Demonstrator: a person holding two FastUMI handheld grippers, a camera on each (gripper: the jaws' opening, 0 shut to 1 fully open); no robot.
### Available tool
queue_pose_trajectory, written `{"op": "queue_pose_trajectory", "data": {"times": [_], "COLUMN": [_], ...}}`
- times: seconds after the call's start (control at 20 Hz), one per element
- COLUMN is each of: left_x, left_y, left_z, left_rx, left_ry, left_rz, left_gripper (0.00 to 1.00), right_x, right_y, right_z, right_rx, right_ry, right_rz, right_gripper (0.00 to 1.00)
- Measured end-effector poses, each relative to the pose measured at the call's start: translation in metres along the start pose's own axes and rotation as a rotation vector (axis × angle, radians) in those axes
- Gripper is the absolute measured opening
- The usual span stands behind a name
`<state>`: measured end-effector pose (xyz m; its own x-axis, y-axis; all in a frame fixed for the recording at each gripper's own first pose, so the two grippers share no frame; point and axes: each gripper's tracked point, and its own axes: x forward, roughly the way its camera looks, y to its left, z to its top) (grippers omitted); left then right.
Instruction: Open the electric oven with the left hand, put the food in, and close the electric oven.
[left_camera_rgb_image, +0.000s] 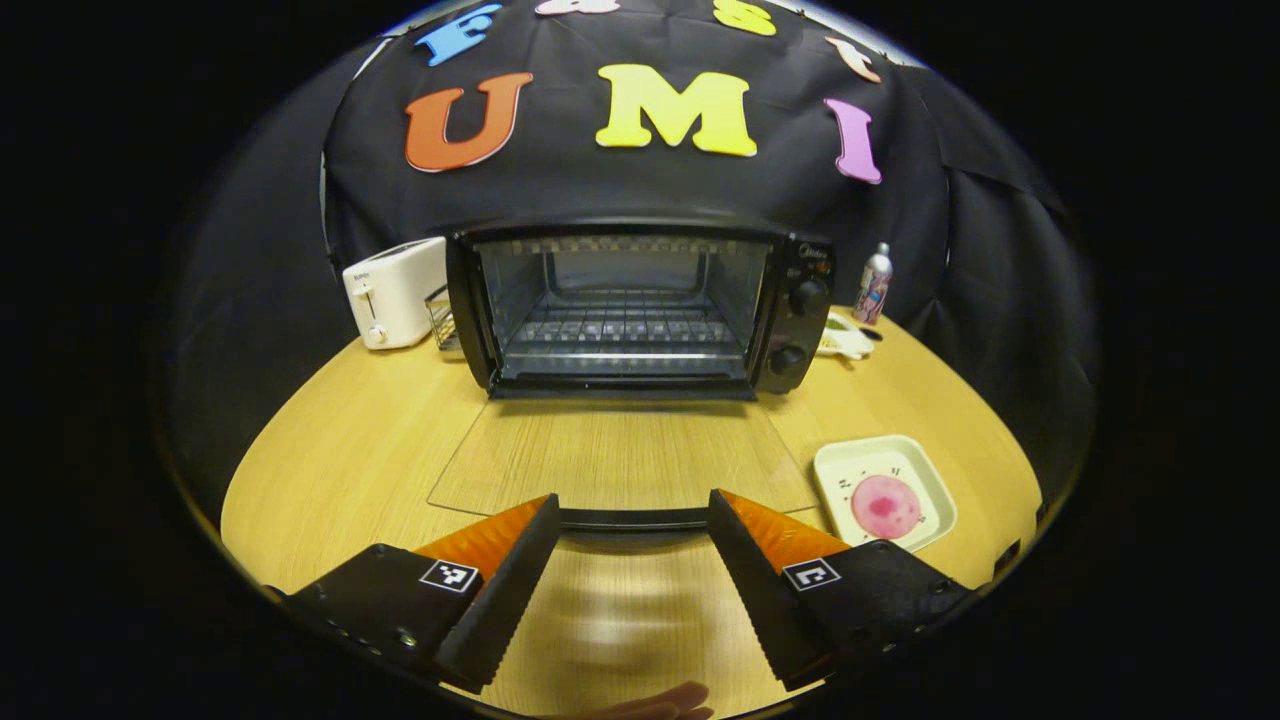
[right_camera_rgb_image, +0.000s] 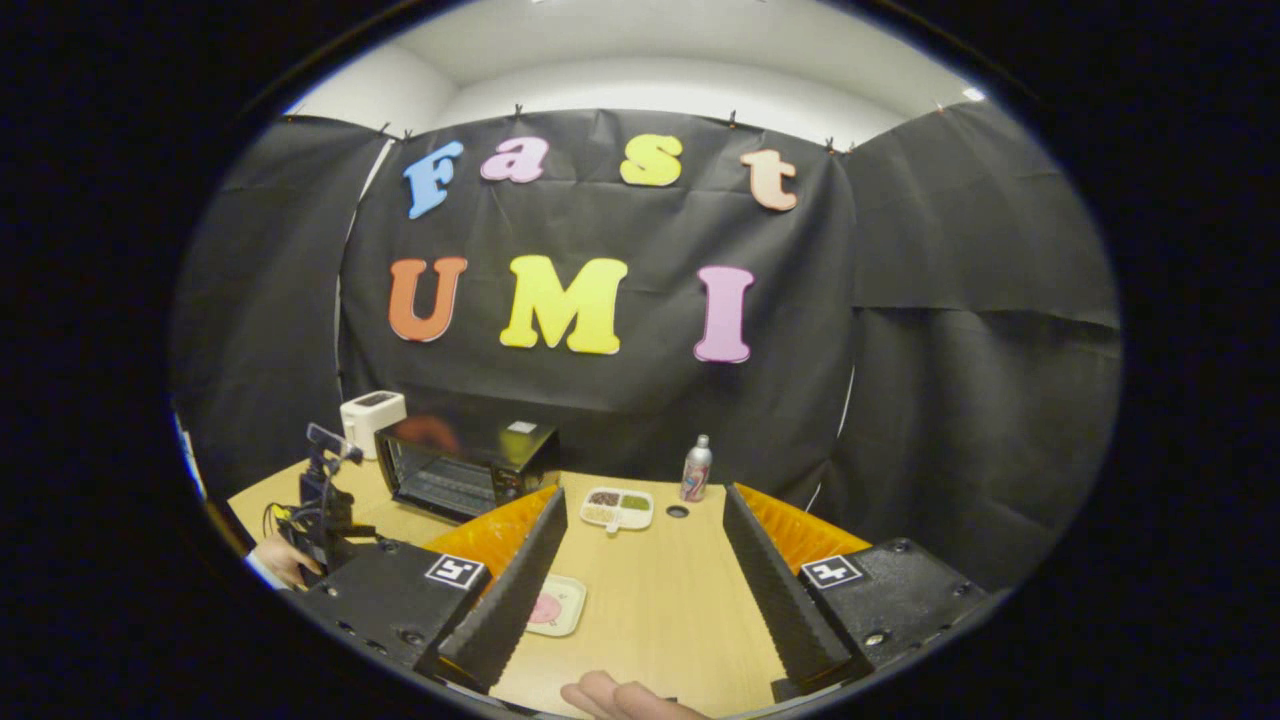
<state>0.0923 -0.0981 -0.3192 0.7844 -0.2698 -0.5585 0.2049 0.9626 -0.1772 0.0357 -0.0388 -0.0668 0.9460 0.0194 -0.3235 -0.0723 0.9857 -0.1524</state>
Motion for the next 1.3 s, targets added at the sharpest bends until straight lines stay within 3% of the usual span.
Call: {"op": "queue_pose_trajectory", "data": {"times": [0.25, 0.4, 0.5, 0.7, 0.8, 0.9, 1.15, 1.2, 1.25, 1.3], "left_x": [-0.08, -0.13, -0.162, -0.22, -0.239, -0.248, -0.269, -0.268, -0.267, -0.267], "left_y": [-0.006, -0.011, -0.007, -0.004, -0.01, -0.017, 0.001, -0.004, -0.009, -0.005], "left_z": [0.062, 0.093, 0.109, 0.133, 0.13, 0.121, 0.117, 0.112, 0.106, 0.105], "left_rx": [0.051, 0.045, 0.043, 0.049, 0.058, 0.058, 0.059, 0.062, 0.068, 0.079], "left_ry": [-0.206, -0.319, -0.389, -0.548, -0.584, -0.573, -0.613, -0.597, -0.579, -0.569], "left_rz": [0.015, 0.028, 0.053, 0.091, 0.075, 0.044, 0.093, 0.074, 0.057, 0.062], "left_gripper": [0.95, 0.94, 0.95, 0.95, 0.94, 0.94, 0.96, 0.89, 0.95, 0.95], "right_x": [0.049, 0.082, 0.106, 0.145, 0.158, 0.169, 0.172, 0.173, 0.176, 0.176], "right_y": [0.001, 0.013, 0.006, 0.018, 0.027, 0.037, 0.065, 0.07, 0.079, 0.087], "right_z": [-0.029, -0.056, -0.085, -0.155, -0.184, -0.217, -0.268, -0.273, -0.279, -0.284], "right_rx": [0.002, -0.012, -0.016, 0.081, 0.114, 0.136, 0.304, 0.323, 0.336, 0.344], "right_ry": [0.162, 0.251, 0.343, 0.556, 0.634, 0.709, 0.877, 0.892, 0.903, 0.919], "right_rz": [-0.007, 0.044, 0.022, 0.064, 0.1, 0.134, 0.205, 0.213, 0.225, 0.243], "right_gripper": [1.0, 1.0, 1.0, 1.0, 0.98, 0.89, 0.82, 0.78, 0.75, 0.7]}}
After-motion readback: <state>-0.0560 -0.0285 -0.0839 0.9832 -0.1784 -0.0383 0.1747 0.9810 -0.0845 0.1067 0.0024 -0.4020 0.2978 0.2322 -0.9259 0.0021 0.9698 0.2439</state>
